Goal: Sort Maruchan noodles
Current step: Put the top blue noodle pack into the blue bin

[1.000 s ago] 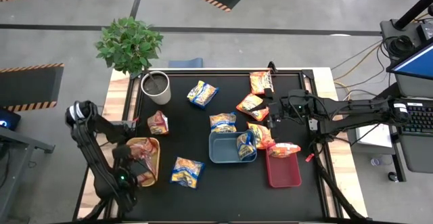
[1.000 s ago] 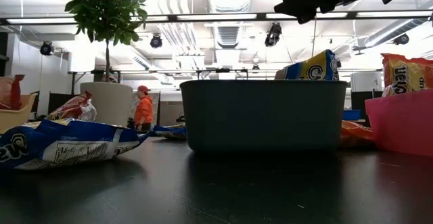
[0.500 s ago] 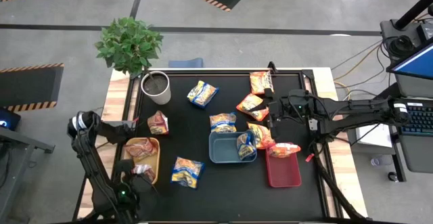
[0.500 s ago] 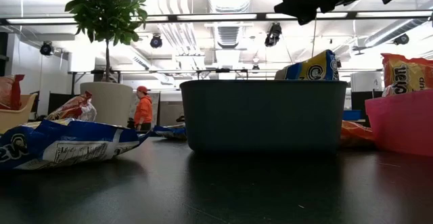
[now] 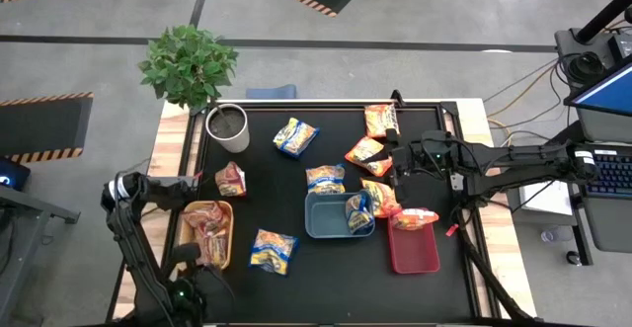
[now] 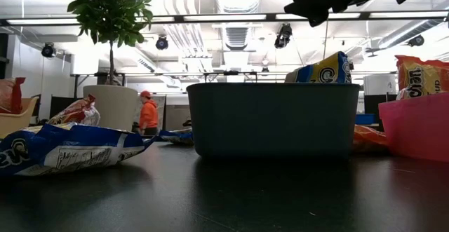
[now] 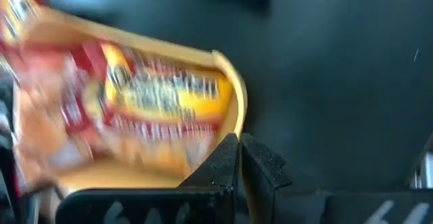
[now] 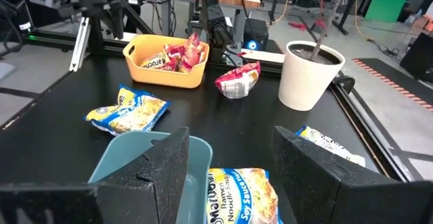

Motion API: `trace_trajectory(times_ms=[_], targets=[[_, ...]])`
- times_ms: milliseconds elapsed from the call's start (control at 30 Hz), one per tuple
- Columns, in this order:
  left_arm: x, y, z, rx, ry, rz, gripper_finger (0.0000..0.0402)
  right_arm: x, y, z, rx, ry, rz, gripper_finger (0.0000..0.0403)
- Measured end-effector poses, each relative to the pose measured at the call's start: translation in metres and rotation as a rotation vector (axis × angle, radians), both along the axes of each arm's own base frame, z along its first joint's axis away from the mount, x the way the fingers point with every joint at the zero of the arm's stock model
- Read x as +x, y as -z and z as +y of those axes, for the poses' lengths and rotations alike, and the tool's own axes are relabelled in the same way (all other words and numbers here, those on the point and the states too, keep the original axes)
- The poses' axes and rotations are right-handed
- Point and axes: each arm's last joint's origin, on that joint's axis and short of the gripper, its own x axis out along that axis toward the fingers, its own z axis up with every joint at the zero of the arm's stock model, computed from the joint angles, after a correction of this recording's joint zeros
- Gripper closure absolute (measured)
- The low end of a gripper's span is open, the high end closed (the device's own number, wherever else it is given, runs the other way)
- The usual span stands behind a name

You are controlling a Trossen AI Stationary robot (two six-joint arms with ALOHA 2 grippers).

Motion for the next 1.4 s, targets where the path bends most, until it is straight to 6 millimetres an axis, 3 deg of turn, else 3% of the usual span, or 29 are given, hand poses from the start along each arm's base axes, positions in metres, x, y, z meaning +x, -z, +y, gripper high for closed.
trace_trajectory(times_ms=[200, 300, 533, 733, 833, 933, 1033, 1133, 1267, 1400], targets=[[0.023, -0.008, 0.011, 0.246, 0.184, -0.390, 0.0401, 0.000, 0.000, 0.000, 0.039, 0.009, 0.004, 0.0202], [0.035, -0.014, 0.025, 0.342, 0.238, -0.463, 0.0401, 0.000, 0.002, 0.000, 0.042, 0.010, 0.010, 0.0202], [0.071, -0.013, 0.066, 0.429, 0.354, -0.341, 0.0401, 0.000, 0.002, 0.000, 0.039, 0.009, 0.004, 0.0202], [0.088, 0.001, 0.128, 0.547, 0.447, -0.131, 0.0401, 0.002, 0.001, 0.000, 0.065, 0.023, -0.020, 0.0202], [0.094, 0.007, 0.157, 0.574, 0.469, -0.201, 0.0401, 0.006, 0.006, -0.001, 0.081, 0.027, 0.006, 0.0202], [0.101, 0.006, 0.174, 0.484, 0.544, -0.404, 0.0401, 0.015, 0.018, -0.001, 0.103, 0.032, 0.047, 0.0202], [0.102, 0.001, 0.184, 0.338, 0.733, -0.685, 0.0402, 0.027, 0.033, -0.002, 0.124, 0.038, 0.068, 0.0202], [0.094, -0.004, 0.198, 0.371, 0.825, -0.897, 0.0402, 0.043, 0.042, -0.004, 0.138, 0.040, 0.031, 0.0202], [0.079, -0.007, 0.221, 0.564, 0.783, -0.961, 0.0402, 0.067, 0.048, -0.011, 0.151, 0.103, -0.030, 0.0202], [0.070, -0.016, 0.245, 0.711, 0.647, -0.992, 0.0402, 0.091, 0.048, -0.030, 0.186, 0.253, 0.025, 0.0202]])
